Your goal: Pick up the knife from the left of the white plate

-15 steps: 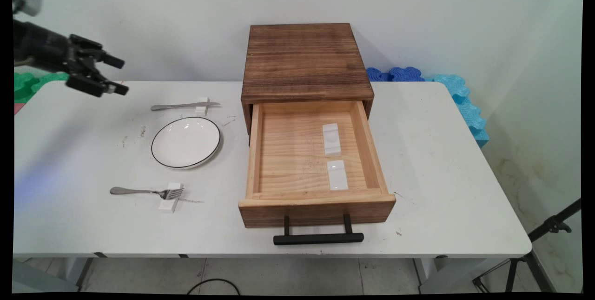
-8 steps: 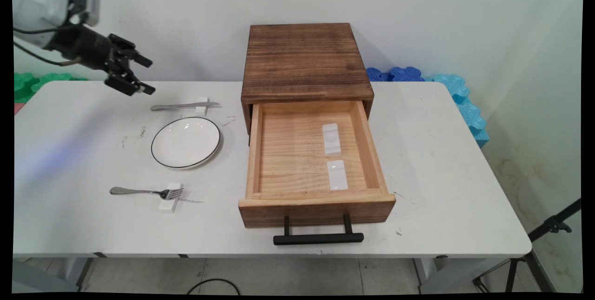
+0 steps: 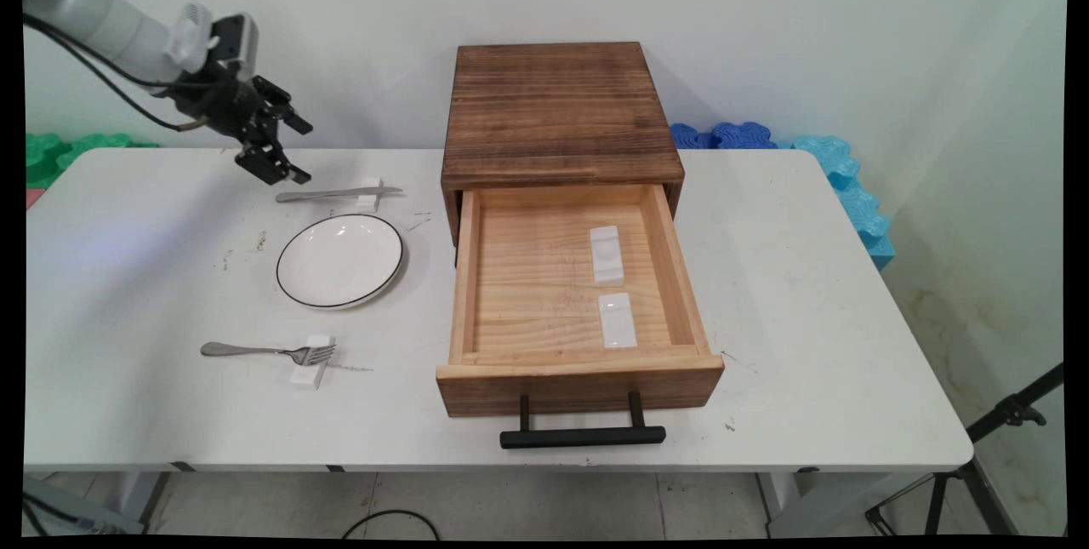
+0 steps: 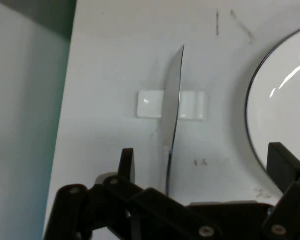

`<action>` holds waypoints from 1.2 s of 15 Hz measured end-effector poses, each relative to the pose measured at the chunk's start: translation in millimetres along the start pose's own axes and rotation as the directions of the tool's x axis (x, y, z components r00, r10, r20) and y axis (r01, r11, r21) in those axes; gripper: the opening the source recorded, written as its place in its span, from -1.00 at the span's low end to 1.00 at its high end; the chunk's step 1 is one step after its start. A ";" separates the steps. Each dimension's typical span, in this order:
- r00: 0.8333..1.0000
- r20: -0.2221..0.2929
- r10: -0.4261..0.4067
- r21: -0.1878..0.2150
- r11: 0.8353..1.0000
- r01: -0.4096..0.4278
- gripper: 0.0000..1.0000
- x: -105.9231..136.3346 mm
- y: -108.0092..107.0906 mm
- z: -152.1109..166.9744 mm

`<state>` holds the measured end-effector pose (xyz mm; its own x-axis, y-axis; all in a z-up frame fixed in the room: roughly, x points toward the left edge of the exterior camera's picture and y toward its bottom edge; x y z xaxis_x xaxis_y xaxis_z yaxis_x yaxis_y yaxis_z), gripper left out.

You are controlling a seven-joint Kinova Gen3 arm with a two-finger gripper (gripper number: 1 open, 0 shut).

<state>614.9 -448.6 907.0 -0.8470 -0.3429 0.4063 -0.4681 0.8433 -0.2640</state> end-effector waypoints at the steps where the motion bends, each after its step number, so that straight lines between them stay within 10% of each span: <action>1: 1.000 0.015 0.016 -0.004 1.000 -0.016 1.00 0.6 -3.9 6.4; 18: 0.970 0.144 0.198 -0.118 0.976 -0.182 1.00 10.6 -48.8 86.4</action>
<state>606.9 -529.1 848.6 -0.9501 -0.2252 0.2159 -0.2734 0.9344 -0.2283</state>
